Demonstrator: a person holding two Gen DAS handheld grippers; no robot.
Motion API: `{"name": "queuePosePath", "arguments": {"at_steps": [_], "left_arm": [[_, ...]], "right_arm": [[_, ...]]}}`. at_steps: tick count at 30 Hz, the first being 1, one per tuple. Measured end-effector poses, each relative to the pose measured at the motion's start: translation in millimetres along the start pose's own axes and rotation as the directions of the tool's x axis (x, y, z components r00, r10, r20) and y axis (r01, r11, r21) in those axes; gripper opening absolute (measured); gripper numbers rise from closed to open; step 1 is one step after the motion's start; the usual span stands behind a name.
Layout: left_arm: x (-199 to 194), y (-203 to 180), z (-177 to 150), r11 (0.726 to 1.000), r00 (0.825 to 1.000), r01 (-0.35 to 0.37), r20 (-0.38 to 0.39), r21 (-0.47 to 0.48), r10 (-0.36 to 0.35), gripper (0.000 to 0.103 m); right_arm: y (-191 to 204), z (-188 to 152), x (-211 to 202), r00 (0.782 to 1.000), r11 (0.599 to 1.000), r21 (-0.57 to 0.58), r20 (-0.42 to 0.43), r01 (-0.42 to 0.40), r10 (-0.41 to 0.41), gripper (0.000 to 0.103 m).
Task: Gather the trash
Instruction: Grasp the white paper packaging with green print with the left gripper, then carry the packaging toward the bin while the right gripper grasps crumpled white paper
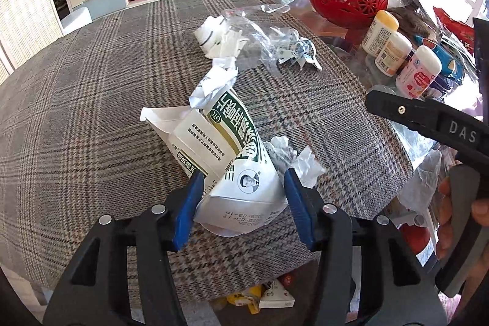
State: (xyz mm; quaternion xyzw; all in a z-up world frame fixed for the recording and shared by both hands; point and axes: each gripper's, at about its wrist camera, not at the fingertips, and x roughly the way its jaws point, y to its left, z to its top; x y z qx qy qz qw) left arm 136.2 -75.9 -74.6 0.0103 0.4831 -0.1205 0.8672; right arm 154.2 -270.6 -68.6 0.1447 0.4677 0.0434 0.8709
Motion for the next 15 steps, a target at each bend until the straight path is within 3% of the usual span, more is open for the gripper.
{"name": "queuePosePath", "arguments": {"at_steps": [6,9,13,15], "left_arm": [[-11.1,25.5,-9.4,0.999,0.999,-0.050,0.005,-0.010,0.050,0.051],[-14.3,38.6,-16.6,0.998,0.998,-0.064,0.000,-0.025,0.064,0.051],[-16.8,48.3,-25.0,0.998,0.998,-0.059,-0.001,-0.025,0.059,0.051],[-19.0,50.3,-28.5,0.998,0.999,-0.053,0.001,-0.021,0.053,0.051]], "right_arm": [[37.1,-10.4,13.2,0.996,0.994,-0.078,-0.058,-0.071,0.067,0.094],[52.0,-14.1,20.0,0.993,0.990,-0.103,-0.084,-0.092,0.084,0.086],[69.9,-21.0,31.2,0.989,0.985,-0.137,-0.119,-0.100,0.084,0.064],[77.9,-25.3,35.1,0.987,0.981,-0.157,-0.131,-0.113,0.093,0.061]]}}
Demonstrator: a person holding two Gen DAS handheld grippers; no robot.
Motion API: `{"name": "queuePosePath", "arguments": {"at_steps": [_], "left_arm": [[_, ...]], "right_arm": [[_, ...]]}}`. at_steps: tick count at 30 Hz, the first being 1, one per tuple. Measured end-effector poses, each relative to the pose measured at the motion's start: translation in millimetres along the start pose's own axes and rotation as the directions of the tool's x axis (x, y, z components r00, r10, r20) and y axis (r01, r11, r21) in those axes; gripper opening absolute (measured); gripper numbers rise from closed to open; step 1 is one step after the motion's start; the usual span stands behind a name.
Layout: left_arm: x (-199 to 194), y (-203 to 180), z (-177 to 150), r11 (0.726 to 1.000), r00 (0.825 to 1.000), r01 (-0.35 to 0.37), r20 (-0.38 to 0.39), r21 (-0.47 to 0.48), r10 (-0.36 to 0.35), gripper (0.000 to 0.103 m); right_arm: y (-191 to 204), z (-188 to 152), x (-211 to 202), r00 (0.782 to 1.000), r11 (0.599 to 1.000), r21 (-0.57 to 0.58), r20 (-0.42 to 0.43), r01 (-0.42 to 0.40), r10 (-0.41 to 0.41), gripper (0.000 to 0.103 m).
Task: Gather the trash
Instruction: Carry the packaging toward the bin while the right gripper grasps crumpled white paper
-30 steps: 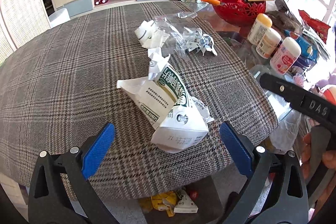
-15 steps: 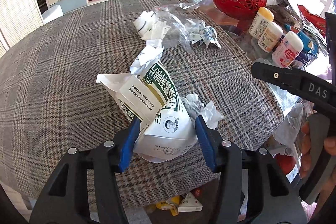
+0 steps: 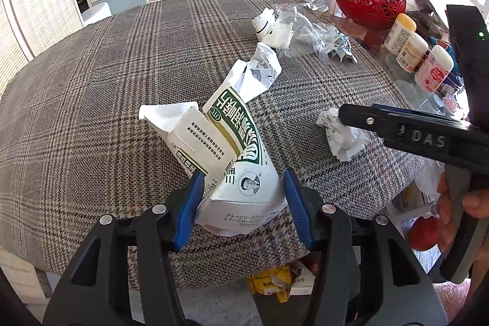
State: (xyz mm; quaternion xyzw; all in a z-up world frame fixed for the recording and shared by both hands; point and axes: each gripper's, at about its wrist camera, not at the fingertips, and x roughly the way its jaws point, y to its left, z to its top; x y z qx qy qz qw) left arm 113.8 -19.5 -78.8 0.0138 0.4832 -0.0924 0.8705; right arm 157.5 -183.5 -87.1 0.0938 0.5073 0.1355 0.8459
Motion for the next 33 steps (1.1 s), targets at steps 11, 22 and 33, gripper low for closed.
{"name": "queuePosePath", "arguments": {"at_steps": [11,22,33], "left_arm": [[-24.5,-2.0,-19.7,1.000,1.000,0.010,0.017,-0.017,-0.010,0.051],[-74.4,-46.2,-77.3,0.997,0.996,0.067,0.059,0.025,-0.069,0.051],[-54.3,-65.8,-162.4,0.995,0.995,0.100,0.006,-0.015,-0.100,0.051]], "right_arm": [[24.1,-29.4,-1.3,1.000,0.993,-0.115,-0.013,0.025,-0.026,0.025],[7.0,-106.1,-74.9,0.999,0.994,-0.108,0.035,0.009,-0.006,0.025],[-12.0,-188.7,-63.9,0.999,0.998,-0.060,-0.041,-0.018,0.015,0.025]]}}
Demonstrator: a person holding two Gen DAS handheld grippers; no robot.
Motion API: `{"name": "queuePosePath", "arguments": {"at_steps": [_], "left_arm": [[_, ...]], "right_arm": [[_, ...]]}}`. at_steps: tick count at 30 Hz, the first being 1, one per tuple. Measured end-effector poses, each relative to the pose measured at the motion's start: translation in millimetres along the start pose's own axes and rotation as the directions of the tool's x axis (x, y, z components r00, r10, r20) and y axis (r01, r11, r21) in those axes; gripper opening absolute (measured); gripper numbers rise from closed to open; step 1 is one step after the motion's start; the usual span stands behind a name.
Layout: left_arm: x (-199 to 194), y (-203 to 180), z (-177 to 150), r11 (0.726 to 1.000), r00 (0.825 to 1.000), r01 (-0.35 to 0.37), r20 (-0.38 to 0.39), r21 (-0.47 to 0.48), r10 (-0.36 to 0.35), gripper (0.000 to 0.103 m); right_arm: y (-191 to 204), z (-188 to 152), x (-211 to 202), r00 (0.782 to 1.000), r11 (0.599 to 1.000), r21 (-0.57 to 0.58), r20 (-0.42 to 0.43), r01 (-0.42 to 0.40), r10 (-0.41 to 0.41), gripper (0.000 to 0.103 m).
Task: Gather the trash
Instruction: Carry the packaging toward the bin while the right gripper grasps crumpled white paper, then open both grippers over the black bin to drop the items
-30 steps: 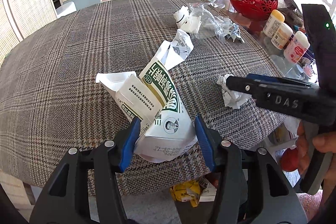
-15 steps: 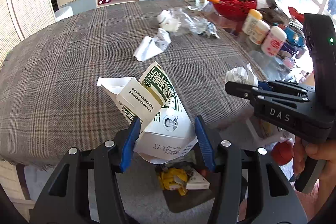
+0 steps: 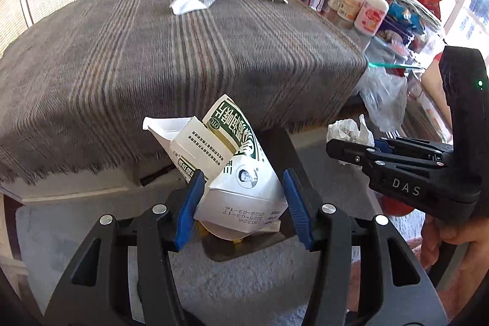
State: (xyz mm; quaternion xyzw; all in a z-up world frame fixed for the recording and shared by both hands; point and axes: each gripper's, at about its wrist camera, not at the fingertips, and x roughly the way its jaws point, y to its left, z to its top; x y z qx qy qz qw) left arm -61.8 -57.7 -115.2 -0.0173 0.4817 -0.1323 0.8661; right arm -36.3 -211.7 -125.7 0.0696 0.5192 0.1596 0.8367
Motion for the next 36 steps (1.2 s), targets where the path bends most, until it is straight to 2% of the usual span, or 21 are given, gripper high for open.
{"name": "queuePosePath", "arguments": {"at_steps": [4,10,15,21,24,25,26,28,30,31,32,33,36], "left_arm": [[17.1,2.5,-20.0,1.000,0.999,0.012,-0.037,-0.025,-0.013,0.051],[58.4,11.7,-41.2,0.995,0.988,0.060,-0.138,-0.076,-0.070,0.051],[81.4,14.0,-40.4,0.993,0.980,0.086,-0.174,-0.086,-0.100,0.051],[90.4,6.3,-32.7,0.994,0.976,0.092,-0.190,-0.062,-0.102,0.051],[92.2,2.7,-30.4,0.997,0.978,0.067,-0.193,-0.047,-0.075,0.052],[92.6,2.6,-30.1,0.997,0.979,0.063,-0.193,-0.046,-0.071,0.058],[92.2,2.7,-29.3,0.997,0.980,0.060,-0.189,-0.047,-0.068,0.063],[89.8,3.7,-27.6,0.998,0.984,0.045,-0.172,-0.050,-0.053,0.079],[86.1,7.3,-27.4,0.998,0.986,0.033,-0.163,-0.058,-0.042,0.087],[83.8,9.5,-27.6,0.998,0.987,0.025,-0.156,-0.063,-0.035,0.092],[81.4,12.0,-27.4,0.998,0.988,0.017,-0.151,-0.065,-0.027,0.094],[79.1,13.8,-27.6,0.998,0.989,0.011,-0.147,-0.066,-0.020,0.095],[71.2,18.3,-29.3,0.998,0.990,0.000,-0.140,-0.068,-0.010,0.095]], "right_arm": [[-5.5,-13.6,15.4,1.000,0.999,0.035,-0.023,-0.009,0.010,0.025],[-7.5,-17.3,38.6,0.998,0.999,0.014,-0.055,0.040,-0.039,0.025],[-18.0,-14.7,58.0,0.994,0.997,0.070,-0.106,0.016,-0.009,0.026],[-20.2,-7.3,61.0,0.995,0.996,0.088,-0.091,-0.023,0.031,0.030],[-14.1,-2.5,62.3,0.996,0.997,0.075,-0.085,-0.019,0.026,0.039],[-12.9,-1.6,62.4,0.996,0.997,0.071,-0.081,-0.014,0.020,0.053],[-11.7,-0.5,62.0,0.997,0.998,0.066,-0.076,-0.008,0.013,0.060],[-9.8,1.1,60.1,0.998,0.999,0.052,-0.064,0.010,-0.007,0.063],[-11.2,2.5,57.7,0.998,0.998,0.050,-0.052,0.026,-0.023,0.072],[-13.4,2.6,55.4,0.999,0.998,0.055,-0.043,0.032,-0.030,0.080],[-16.7,2.5,51.7,0.999,0.997,0.063,-0.030,0.043,-0.041,0.090],[-20.2,2.2,48.2,0.998,0.996,0.071,-0.018,0.055,-0.054,0.094],[-32.5,2.0,38.6,0.997,0.993,0.093,0.004,0.077,-0.078,0.100]]}}
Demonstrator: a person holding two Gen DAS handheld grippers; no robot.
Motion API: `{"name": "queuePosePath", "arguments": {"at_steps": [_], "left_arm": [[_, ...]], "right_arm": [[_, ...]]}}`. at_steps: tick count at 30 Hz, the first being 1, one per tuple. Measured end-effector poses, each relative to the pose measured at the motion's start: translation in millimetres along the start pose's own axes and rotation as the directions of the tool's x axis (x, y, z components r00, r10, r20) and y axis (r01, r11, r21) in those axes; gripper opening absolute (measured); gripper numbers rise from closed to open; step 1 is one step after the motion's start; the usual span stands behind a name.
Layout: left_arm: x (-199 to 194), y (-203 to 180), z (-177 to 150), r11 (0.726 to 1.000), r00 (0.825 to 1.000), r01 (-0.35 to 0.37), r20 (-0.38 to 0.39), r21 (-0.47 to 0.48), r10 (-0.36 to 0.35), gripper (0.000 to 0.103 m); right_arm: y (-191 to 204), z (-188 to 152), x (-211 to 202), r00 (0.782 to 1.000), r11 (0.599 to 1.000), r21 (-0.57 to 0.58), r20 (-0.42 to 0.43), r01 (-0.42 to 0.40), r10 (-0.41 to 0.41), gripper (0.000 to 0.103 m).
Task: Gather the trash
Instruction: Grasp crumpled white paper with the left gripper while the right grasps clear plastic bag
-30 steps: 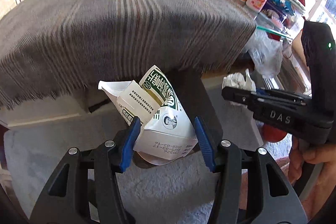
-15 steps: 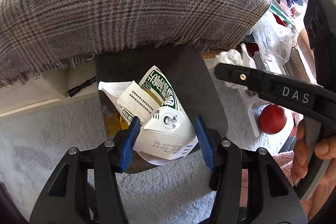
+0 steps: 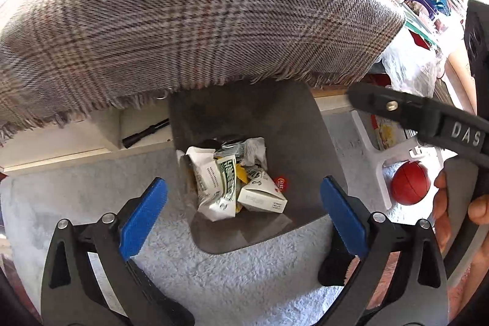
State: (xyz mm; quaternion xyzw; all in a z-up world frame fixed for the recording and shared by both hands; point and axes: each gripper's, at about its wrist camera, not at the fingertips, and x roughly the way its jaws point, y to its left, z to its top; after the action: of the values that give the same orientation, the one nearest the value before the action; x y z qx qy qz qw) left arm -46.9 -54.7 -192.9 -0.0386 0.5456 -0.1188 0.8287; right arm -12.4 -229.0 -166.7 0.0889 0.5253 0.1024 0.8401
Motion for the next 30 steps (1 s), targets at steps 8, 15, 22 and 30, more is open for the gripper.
{"name": "queuePosePath", "arguments": {"at_steps": [8,15,22,30], "left_arm": [[-28.6,7.0,1.9,0.999,0.999,0.020,0.026,-0.025,-0.020,0.095],[-76.6,11.8,44.8,1.000,0.994,-0.003,0.112,-0.008,0.004,0.095],[-103.5,31.7,110.1,0.999,0.987,-0.009,0.163,-0.036,0.015,0.095],[-92.3,34.2,178.4,0.996,0.980,-0.076,0.187,0.035,0.069,0.095]], "right_arm": [[-19.7,6.5,-22.9,0.999,0.997,0.074,-0.008,-0.035,0.036,0.100],[-3.4,42.0,-70.9,0.996,0.999,0.015,0.082,-0.045,0.044,0.100],[-0.1,109.1,-90.5,0.989,0.999,0.006,0.144,-0.036,0.035,0.100],[10.3,182.3,-74.5,0.985,1.000,-0.004,0.167,-0.031,0.031,0.100]]}}
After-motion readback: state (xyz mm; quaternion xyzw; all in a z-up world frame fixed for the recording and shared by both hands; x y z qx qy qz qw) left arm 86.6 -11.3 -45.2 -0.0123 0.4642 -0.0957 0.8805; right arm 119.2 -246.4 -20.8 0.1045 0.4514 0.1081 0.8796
